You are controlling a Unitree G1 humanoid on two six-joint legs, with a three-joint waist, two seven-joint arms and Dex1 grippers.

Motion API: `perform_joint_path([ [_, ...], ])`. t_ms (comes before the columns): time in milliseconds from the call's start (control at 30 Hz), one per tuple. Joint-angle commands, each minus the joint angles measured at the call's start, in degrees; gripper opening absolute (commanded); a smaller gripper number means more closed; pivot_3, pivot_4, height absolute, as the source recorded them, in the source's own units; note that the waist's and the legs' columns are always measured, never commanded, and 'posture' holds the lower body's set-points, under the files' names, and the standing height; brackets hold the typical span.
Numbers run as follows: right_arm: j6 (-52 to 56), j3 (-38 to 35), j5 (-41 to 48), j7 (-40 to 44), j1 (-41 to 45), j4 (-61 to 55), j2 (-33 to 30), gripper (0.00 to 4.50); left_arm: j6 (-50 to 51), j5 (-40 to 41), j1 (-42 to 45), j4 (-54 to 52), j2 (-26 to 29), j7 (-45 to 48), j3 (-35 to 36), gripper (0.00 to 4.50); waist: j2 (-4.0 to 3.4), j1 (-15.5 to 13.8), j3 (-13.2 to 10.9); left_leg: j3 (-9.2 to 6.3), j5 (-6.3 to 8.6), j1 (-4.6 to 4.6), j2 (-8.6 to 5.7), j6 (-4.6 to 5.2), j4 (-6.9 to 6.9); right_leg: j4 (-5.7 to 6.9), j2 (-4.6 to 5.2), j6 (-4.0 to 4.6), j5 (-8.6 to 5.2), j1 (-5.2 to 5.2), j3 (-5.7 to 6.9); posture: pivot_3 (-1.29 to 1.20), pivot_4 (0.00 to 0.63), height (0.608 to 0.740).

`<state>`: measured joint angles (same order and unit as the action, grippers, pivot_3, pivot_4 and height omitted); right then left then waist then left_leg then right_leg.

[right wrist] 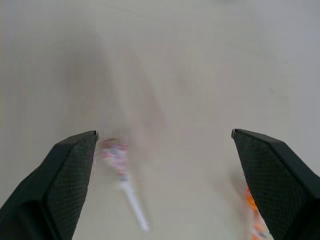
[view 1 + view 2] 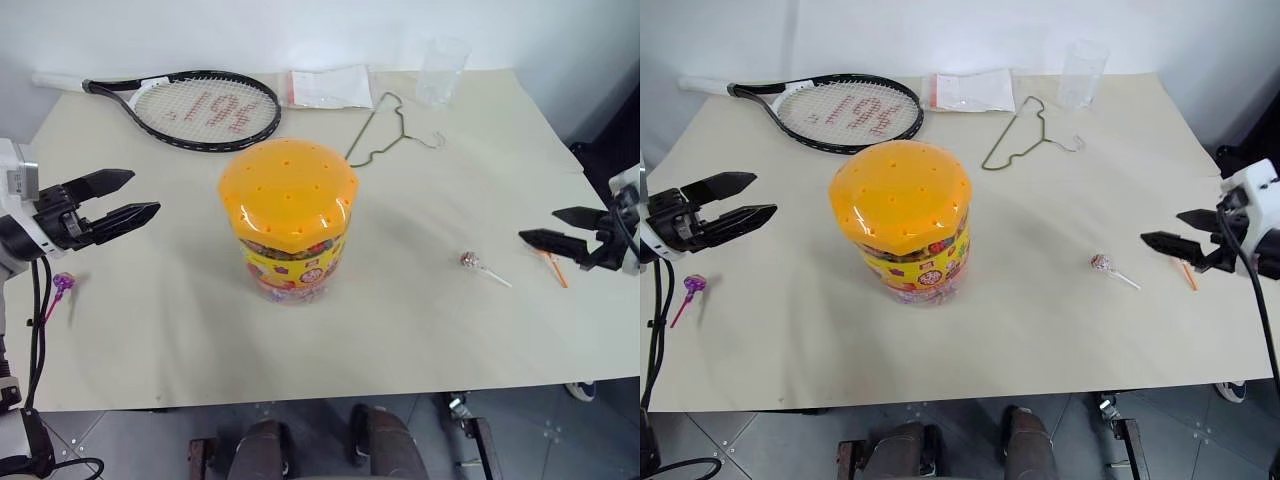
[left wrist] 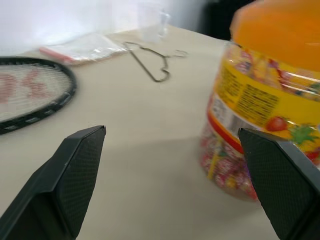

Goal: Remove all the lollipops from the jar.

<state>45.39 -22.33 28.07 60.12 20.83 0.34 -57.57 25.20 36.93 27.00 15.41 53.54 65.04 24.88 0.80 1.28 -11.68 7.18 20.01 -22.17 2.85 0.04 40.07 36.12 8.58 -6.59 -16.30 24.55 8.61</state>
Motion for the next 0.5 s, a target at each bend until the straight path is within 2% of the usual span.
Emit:
perform_joint_path([
  [33,-4.76,-0.49,3.91,4.34,-2.88,-7.15,1.73,4.47,0.75,2.11,-3.99,-3.49,-0.14,0.48,3.68,4.5,0.0,0.09,0.0,0.0,0.0,0.0,0.0,0.0,-0.01,0.0,0.0,0.0,0.0,0.01,-0.01,0.0,0.15,0.74],
  [300,-18.66,6.24,1.43,9.09,-4.35,-4.26,7.0,4.47,-0.72,0.99,-14.54,-5.14,0.69,-0.91,10.39,4.5,0.04,0.15,0.02,0.0,0.0,0.06,0.01,0.0,-0.02,0.0,-0.01,0.0,0.0,-0.01,-0.03,0.0,0.15,0.74],
  [500,-22.46,8.44,0.12,5.22,-4.11,-3.54,10.74,4.47,-0.41,3.5,-19.5,-9.66,-2.98,-2.27,14.05,4.5,0.05,-0.49,0.03,-0.01,0.0,0.07,0.01,0.0,0.01,0.02,0.01,0.01,0.01,-0.03,-0.03,0.0,0.15,0.74],
])
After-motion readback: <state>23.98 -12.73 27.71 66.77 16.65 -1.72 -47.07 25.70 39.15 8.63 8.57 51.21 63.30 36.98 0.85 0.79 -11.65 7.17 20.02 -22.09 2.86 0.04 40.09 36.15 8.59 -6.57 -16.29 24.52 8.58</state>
